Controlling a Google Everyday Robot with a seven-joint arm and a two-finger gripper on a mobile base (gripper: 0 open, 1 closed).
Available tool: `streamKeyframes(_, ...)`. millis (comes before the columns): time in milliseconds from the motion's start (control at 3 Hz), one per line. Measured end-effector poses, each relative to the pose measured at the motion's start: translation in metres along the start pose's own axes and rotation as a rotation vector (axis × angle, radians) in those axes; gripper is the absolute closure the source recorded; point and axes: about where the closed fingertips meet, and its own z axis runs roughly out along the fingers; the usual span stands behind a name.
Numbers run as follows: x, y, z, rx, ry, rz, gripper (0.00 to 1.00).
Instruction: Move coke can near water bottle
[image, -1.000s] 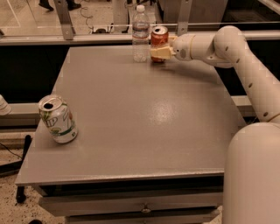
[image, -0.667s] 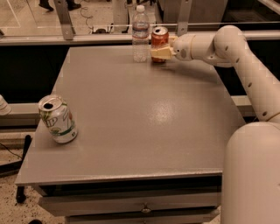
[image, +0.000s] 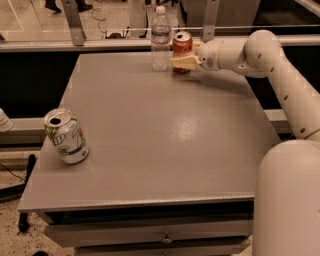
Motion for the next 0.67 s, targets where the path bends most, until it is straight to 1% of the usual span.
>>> streamKeyframes(333, 0.001, 0.005, -0.011, -0.012, -0.002, 0.003, 0.00)
streamKeyframes(667, 0.004, 0.015, -0.032, -0.021, 0.001, 0.003, 0.00)
